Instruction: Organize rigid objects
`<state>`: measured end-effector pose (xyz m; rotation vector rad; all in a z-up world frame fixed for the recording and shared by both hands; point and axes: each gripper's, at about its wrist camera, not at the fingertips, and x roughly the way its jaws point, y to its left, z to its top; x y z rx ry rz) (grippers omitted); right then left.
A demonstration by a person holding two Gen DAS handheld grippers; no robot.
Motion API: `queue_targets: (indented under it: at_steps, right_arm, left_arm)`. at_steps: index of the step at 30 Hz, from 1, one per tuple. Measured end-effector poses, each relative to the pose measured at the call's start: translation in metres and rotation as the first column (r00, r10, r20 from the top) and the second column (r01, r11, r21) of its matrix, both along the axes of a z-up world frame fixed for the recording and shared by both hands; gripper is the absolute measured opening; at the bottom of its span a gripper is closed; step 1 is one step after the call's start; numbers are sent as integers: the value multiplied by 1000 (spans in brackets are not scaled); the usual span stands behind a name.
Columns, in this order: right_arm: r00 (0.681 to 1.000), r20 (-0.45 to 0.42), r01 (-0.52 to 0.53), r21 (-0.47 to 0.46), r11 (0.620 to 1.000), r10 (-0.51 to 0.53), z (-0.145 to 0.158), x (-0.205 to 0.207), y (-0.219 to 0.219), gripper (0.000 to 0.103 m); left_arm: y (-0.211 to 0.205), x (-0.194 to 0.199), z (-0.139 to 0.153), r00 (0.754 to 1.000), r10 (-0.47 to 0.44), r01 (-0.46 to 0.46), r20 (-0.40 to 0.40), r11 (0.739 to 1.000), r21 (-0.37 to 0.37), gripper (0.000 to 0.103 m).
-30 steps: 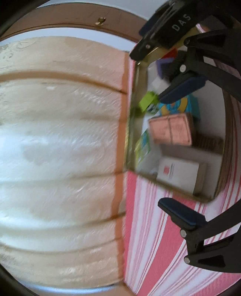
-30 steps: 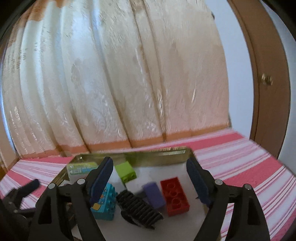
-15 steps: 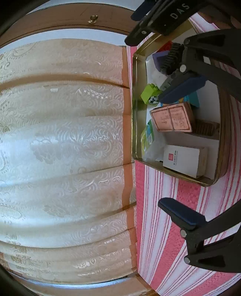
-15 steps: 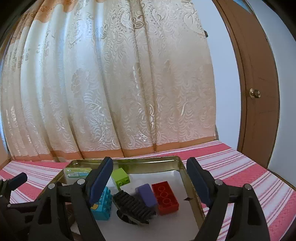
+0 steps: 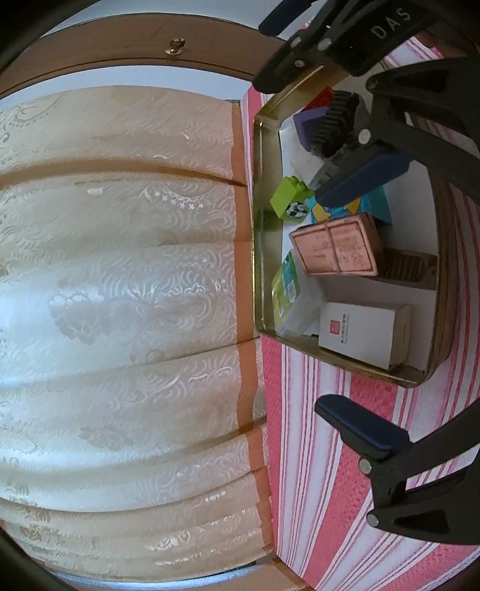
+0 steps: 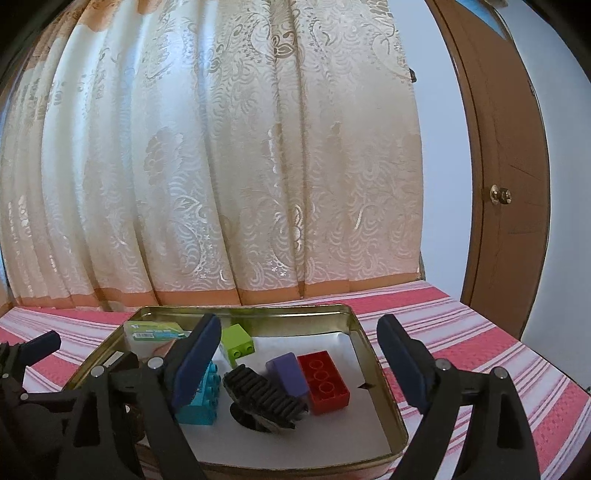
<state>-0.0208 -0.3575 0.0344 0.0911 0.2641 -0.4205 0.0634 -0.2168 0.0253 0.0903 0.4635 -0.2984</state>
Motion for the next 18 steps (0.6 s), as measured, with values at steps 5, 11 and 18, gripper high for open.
queue_targets:
  at_steps: [5, 11, 18]
  right_arm:
    - [1000, 2, 6, 1, 1000, -6, 0, -4, 2, 88]
    - [1000, 15, 18, 13, 1000, -18, 0, -8, 0, 88]
    - [998, 47, 33, 31, 999, -35, 2, -18, 0, 88]
  left_arm:
    - [0, 2, -1, 1000, -12, 12, -25, 1000, -7, 103]
    - [4, -1, 0, 1000, -6, 6, -16, 1000, -30, 103]
    - [12, -10, 2, 1000, -15, 15, 5, 998, -62, 103]
